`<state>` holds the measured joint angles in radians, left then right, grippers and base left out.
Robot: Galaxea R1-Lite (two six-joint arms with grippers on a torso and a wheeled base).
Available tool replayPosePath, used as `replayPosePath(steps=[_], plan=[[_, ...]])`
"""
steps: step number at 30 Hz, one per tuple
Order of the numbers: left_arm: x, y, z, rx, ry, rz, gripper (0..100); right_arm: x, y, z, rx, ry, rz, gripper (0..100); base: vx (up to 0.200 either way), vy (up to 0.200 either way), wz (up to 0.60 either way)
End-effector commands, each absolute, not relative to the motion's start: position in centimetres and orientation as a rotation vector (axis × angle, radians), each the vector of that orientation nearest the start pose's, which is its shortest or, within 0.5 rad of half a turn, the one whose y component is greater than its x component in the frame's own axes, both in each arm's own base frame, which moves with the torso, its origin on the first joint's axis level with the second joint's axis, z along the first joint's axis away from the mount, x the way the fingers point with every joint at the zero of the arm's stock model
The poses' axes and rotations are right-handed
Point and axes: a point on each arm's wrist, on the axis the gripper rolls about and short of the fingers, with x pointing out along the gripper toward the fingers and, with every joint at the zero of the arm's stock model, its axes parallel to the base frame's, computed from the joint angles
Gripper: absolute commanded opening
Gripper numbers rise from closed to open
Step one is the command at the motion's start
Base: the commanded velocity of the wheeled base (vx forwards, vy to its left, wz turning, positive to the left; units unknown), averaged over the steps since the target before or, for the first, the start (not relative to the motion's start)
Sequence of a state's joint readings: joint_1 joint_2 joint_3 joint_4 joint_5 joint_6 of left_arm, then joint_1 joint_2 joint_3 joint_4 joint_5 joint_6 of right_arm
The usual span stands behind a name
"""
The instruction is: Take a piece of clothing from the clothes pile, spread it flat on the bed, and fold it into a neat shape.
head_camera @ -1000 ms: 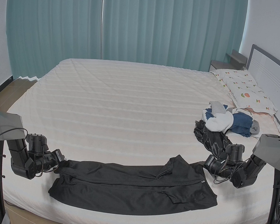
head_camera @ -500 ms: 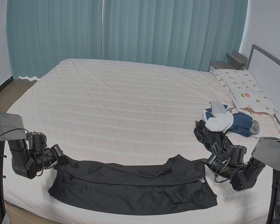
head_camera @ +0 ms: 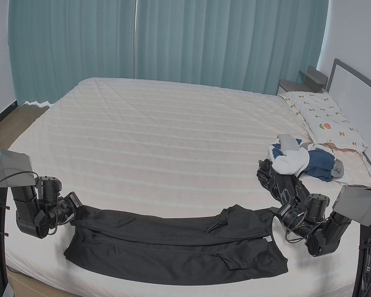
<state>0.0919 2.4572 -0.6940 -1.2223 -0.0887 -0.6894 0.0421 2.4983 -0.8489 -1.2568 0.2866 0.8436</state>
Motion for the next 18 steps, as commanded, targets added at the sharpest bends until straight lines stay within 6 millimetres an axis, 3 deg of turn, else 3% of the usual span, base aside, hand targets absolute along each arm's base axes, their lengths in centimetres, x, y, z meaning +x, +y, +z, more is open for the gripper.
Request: replayPosePath(steps=[1,18], plan=[[36.15,3.47,-4.73,-0.722,0.485,0.212,0,39.54,1.83,-4.17,0.874,0.500,0.119,0,0.000,0.000,0.00],[36.07,3.40,-5.41,-0.732,0.480,0.209,0,39.53,1.86,-4.86,0.864,0.473,0.119,0,0.000,0.000,0.00]])
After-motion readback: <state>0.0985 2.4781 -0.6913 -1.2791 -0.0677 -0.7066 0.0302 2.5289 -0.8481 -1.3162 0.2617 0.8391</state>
